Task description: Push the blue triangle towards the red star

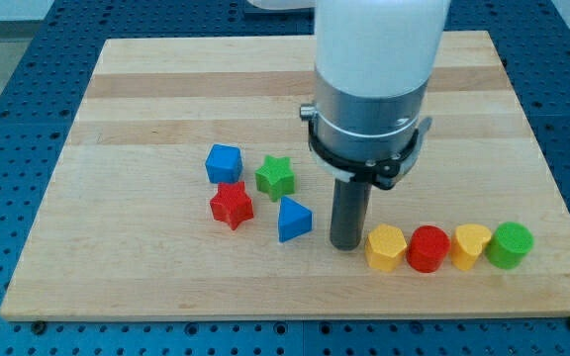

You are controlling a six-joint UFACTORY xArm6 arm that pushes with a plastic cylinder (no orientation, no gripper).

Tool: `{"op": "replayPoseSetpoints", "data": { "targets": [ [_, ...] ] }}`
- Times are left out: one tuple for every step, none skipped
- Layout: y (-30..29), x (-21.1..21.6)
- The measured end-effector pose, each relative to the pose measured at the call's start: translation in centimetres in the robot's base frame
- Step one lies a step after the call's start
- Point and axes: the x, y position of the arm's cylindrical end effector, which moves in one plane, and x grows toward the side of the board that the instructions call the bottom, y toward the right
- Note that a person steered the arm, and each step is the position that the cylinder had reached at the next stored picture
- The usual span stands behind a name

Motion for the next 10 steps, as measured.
{"op": "replayPoseSetpoints", "data": {
  "targets": [
    [1.0,-1.5],
    [1.1,-2.1],
    [-0.3,-2.1],
    [-1.5,-2.1],
    [-2.8,-2.1],
    [-4.1,-2.1],
    [-4.8,-2.1],
    [-4.8,-2.1],
    [-5.1,-2.1],
    [-5.3,-2.1]
  ]
}}
